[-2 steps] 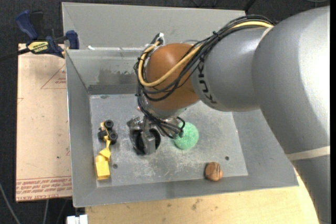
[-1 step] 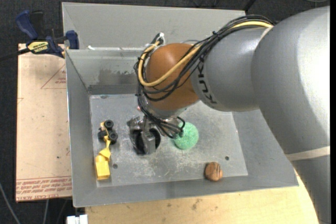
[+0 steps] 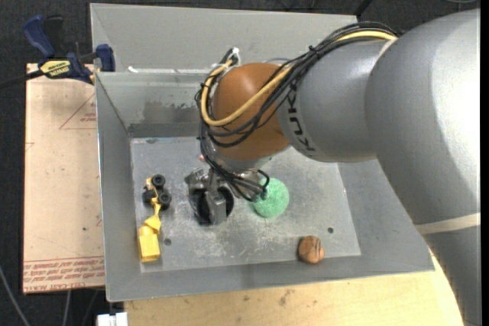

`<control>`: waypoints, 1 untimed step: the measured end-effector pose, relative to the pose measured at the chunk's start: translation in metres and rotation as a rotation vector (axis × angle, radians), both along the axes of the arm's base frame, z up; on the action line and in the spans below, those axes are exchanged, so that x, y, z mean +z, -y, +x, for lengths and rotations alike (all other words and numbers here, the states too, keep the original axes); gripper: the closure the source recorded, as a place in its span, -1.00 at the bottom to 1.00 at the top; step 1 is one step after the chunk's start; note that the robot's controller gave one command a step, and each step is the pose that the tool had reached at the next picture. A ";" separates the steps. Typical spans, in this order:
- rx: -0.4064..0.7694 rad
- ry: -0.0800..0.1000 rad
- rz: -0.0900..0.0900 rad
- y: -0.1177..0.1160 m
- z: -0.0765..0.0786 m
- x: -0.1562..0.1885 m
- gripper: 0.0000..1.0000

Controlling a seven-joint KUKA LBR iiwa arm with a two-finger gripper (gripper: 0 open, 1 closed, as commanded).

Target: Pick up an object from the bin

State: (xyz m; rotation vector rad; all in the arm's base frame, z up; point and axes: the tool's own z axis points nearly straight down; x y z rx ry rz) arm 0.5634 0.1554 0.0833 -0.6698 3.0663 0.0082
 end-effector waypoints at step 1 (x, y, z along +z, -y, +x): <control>0.000 -0.001 0.000 0.000 0.000 -0.001 1.00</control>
Offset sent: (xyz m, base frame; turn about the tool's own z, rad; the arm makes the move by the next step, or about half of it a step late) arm 0.0000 0.0000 0.0000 0.0000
